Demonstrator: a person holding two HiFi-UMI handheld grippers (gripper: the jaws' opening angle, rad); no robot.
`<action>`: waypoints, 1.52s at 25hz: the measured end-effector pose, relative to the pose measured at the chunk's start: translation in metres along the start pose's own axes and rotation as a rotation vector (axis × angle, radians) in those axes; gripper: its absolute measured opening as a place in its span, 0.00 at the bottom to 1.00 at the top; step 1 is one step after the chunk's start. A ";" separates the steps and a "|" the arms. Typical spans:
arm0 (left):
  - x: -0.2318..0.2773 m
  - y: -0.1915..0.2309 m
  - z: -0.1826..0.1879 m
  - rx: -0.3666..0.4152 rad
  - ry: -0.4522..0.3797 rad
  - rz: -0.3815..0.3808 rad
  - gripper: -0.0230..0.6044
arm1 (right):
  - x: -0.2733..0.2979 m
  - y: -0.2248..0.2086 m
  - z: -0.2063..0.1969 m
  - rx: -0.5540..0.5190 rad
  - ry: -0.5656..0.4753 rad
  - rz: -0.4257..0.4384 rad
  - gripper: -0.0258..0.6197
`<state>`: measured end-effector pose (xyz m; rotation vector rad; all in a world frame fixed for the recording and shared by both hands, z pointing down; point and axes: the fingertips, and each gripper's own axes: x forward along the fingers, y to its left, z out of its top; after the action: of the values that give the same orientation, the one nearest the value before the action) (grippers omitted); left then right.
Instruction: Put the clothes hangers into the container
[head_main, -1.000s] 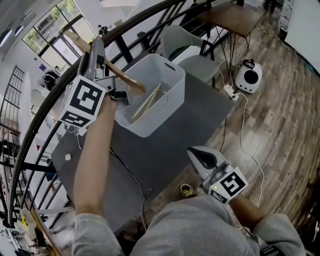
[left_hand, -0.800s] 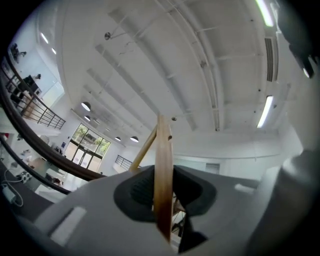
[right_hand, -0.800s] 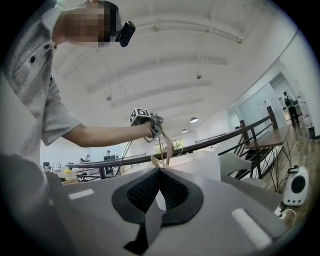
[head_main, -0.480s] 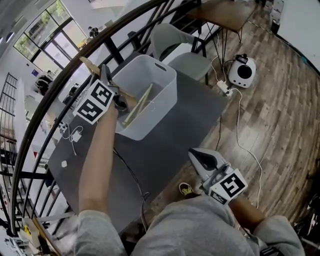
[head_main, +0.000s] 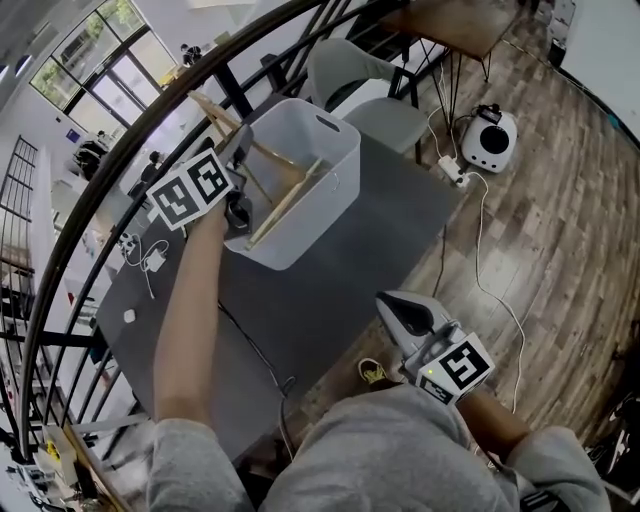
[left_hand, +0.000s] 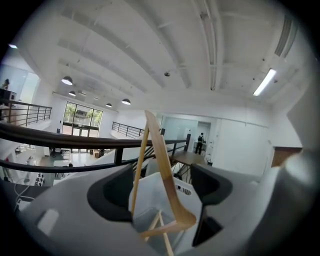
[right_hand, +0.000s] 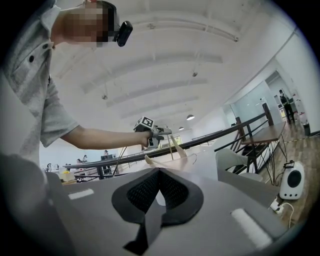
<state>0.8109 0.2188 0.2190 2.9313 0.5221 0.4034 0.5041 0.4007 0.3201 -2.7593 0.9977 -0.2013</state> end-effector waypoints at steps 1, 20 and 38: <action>-0.002 0.001 0.001 -0.003 -0.001 -0.003 0.61 | 0.001 0.001 0.000 -0.001 -0.001 0.004 0.04; -0.126 -0.050 0.005 0.206 -0.161 -0.092 0.59 | -0.013 0.000 0.028 -0.053 -0.050 -0.016 0.04; -0.303 -0.102 -0.114 0.184 -0.209 0.016 0.13 | -0.025 -0.005 0.031 -0.120 -0.026 -0.091 0.04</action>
<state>0.4718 0.2159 0.2380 3.1053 0.5322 0.0501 0.4944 0.4251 0.2902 -2.9104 0.9070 -0.1220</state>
